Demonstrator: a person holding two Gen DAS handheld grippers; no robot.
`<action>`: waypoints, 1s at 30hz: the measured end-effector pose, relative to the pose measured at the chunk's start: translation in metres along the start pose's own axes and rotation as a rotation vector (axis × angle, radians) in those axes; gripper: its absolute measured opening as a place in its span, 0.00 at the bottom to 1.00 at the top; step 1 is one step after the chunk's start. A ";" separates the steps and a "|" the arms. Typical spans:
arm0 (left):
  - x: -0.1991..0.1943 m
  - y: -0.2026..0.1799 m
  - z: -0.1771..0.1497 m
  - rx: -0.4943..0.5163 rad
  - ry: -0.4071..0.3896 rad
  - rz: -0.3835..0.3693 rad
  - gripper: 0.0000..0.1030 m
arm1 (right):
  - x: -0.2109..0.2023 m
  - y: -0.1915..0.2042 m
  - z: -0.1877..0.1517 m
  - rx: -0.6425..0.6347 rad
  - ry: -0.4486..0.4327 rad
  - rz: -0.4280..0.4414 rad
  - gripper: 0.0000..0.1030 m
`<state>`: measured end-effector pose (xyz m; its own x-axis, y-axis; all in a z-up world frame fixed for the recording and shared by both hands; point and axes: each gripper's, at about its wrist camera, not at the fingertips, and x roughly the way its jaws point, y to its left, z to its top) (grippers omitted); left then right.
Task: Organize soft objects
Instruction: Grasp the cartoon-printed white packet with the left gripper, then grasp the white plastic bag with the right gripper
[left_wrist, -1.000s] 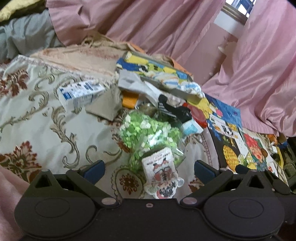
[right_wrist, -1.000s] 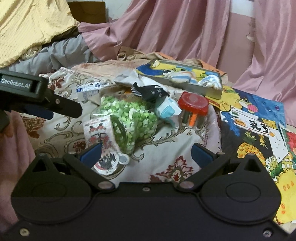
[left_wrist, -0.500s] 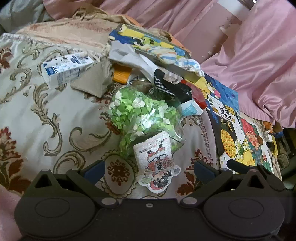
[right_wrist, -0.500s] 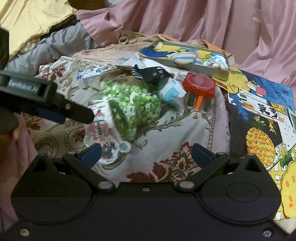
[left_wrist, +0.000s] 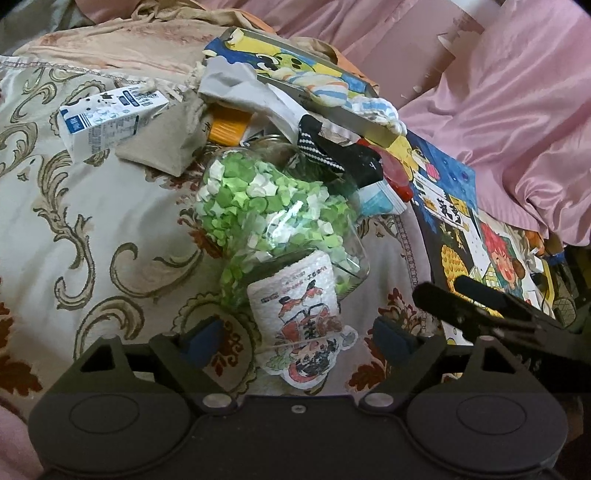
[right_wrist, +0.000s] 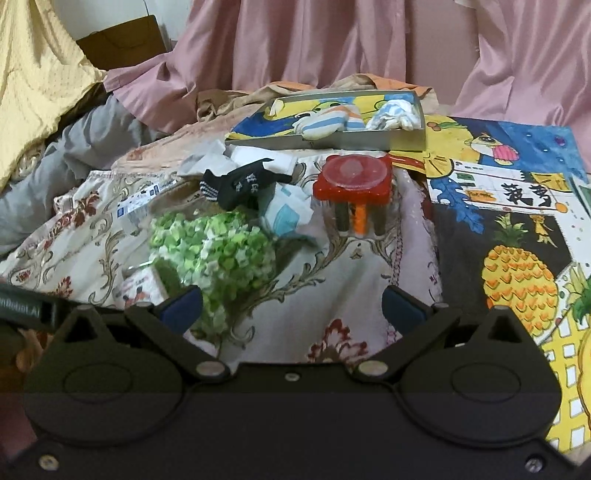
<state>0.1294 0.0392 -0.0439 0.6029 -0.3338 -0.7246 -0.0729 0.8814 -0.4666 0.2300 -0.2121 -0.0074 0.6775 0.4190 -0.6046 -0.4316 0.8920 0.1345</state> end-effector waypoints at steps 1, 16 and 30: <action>0.001 0.000 0.000 -0.001 0.003 0.000 0.85 | 0.004 -0.003 0.002 0.000 0.000 0.006 1.00; 0.015 0.000 -0.002 -0.022 0.048 -0.005 0.46 | 0.046 0.002 0.026 0.021 -0.062 0.058 0.88; 0.013 -0.012 -0.007 0.032 -0.012 -0.078 0.29 | 0.077 -0.011 0.043 0.077 -0.089 0.054 0.68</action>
<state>0.1327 0.0215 -0.0513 0.6154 -0.3979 -0.6804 -0.0004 0.8631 -0.5051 0.3121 -0.1822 -0.0219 0.7060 0.4773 -0.5232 -0.4243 0.8766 0.2272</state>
